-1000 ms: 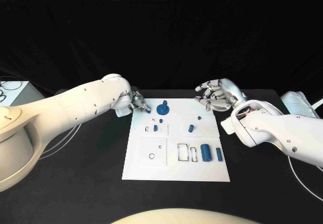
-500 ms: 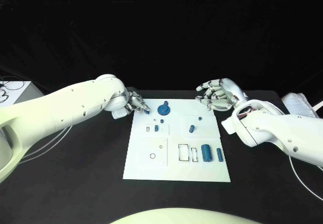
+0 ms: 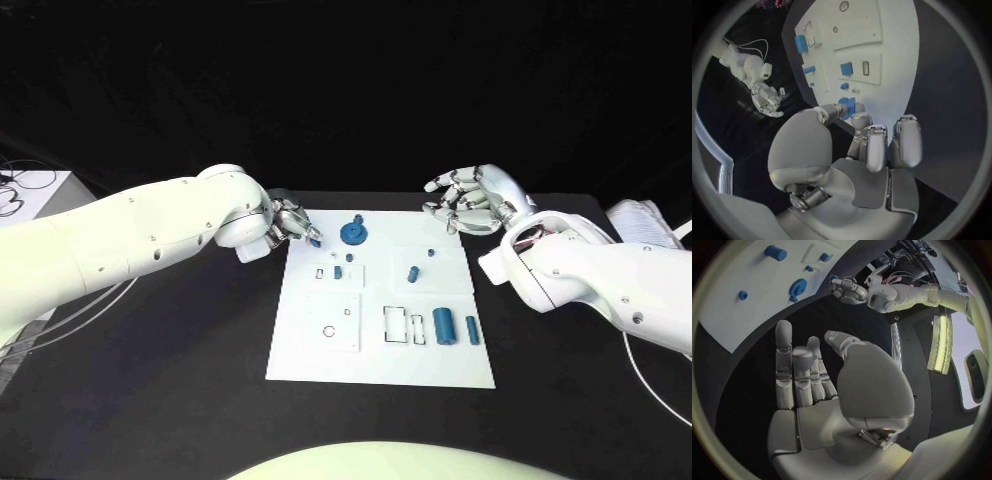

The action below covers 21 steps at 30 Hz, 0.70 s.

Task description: Assemble the parts on the task board

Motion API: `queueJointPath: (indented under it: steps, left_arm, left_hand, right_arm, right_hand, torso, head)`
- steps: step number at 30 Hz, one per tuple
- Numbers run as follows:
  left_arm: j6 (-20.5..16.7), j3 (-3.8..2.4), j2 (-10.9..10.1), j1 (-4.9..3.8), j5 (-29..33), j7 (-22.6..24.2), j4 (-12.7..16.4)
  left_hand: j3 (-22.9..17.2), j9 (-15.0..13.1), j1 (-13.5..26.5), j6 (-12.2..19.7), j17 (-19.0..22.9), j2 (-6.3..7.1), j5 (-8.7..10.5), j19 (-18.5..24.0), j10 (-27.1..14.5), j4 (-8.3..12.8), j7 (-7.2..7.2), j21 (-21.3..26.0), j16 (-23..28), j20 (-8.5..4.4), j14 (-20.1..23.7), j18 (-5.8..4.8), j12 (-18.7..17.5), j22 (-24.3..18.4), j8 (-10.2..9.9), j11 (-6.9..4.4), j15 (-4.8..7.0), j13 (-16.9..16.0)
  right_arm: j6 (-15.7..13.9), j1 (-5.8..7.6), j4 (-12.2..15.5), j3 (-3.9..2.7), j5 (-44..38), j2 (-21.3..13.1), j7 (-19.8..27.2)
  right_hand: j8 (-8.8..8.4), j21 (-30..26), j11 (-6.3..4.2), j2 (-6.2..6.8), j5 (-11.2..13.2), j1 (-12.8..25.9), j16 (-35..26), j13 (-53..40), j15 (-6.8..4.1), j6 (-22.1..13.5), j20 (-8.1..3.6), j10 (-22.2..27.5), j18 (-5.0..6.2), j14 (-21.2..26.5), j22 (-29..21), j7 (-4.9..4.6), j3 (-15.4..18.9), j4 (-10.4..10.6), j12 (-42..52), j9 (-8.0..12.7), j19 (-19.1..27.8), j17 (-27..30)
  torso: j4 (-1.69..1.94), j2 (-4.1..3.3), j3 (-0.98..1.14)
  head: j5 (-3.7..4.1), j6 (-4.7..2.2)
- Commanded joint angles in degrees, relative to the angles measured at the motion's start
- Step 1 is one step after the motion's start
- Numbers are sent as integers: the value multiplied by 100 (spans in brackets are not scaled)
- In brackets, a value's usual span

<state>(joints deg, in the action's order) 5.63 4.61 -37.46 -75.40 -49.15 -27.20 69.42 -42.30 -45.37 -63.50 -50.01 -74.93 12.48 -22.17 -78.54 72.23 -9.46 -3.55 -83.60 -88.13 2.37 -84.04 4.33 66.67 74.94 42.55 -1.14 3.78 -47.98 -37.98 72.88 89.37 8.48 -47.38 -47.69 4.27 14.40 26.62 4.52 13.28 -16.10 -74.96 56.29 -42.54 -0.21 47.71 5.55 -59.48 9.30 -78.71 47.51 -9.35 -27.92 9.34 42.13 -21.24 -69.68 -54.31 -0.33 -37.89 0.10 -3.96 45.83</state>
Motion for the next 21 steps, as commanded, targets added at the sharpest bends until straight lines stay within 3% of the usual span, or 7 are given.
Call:
queueJointPath:
  steps: [1,5,8,17,18,19,21]
  left_arm:
    - [-402,17,-46,5,-360,-187,181]
    - [-461,68,-99,17,-507,-253,378]
    - [-468,107,-117,38,-584,-280,477]
    - [-310,222,-132,144,-726,-330,642]
    - [-284,234,-133,154,-745,-335,660]
    - [-270,241,-134,159,-756,-337,671]
    - [-238,256,-137,171,-793,-345,702]
  left_hand:
    - [-1010,-7,38,-69,-1197,-5,-29,-40,28,1021,44,-28,-18,-6,-504,-76,32,17,39,-3,52,-12]
    - [-1030,-16,44,-78,-1191,-3,-50,-54,35,1029,51,-36,-15,-12,-503,-79,37,33,48,-10,59,-23]
    - [-1030,-16,44,-78,-1191,-3,-50,-54,35,1029,51,-36,-15,-12,-503,-79,37,33,48,-10,59,-23]
    - [-1038,-21,50,-83,-1189,1,-62,-56,39,1031,53,-37,-14,-15,-502,-79,39,34,53,-13,62,-28]
    - [-1040,-22,51,-83,-1186,1,-65,-59,33,1032,54,-38,-12,-16,-501,-80,31,38,54,-14,63,-13]
    - [-1040,-22,51,-83,-1186,1,-65,-59,33,1032,54,-38,-12,-16,-501,-80,31,38,54,-14,63,-13]
    - [-1040,-22,51,-83,-1186,1,-65,-59,33,1032,54,-38,-12,-16,-501,-80,31,38,54,-14,63,-13]
  right_arm:
    - [26,-2,6,-1,-40,-6,37]
    - [-14,-2,5,-1,-36,-8,68]
    - [-25,-2,-4,-1,17,-4,124]
    - [-18,-2,-41,-1,337,13,363]
    - [-15,-2,-46,-1,376,14,393]
    - [-12,-2,-49,-1,399,14,411]
    - [2,-2,-55,0,462,14,464]
  right_hand:
    - [26,-36,-18,-18,-20,74,-54,13,1,-18,9,1,111,-37,-12,-14,5,38,-5,-4,-43,8]
    - [18,-72,-9,-4,-29,79,-207,35,10,-48,16,48,108,25,-34,-20,10,39,-17,2,-30,125]
    - [23,-285,40,-11,-46,66,-1166,201,61,-99,58,262,101,455,-167,-59,-25,43,-180,8,113,848]
    - [122,-1115,312,-44,-81,20,-2452,1359,338,-351,306,926,72,1244,-771,-270,-183,-35,-1249,27,750,1185]
    - [139,-1305,360,-18,-74,28,-2788,1720,411,-376,365,923,74,1384,-933,-325,-212,-53,-1531,44,894,1355]
    - [139,-1305,360,-18,-74,28,-2788,1720,411,-376,365,923,74,1384,-933,-325,-212,-53,-1531,44,894,1355]
    - [157,-1631,433,-25,-80,42,-3385,2221,514,-378,480,817,59,1696,-1225,-351,-262,-78,-1853,81,1136,1691]
  torso:
    - [3,-6,1]
    - [1,-9,0]
    - [-6,-8,7]
    - [-15,-20,-4]
    - [-15,-19,-5]
    - [-15,-17,-2]
    - [-16,-18,-1]
  head:
    - [-7,1]
    - [-33,16]
    - [-52,18]
    - [-44,28]
    - [-43,32]
    - [-42,35]
    - [-41,39]
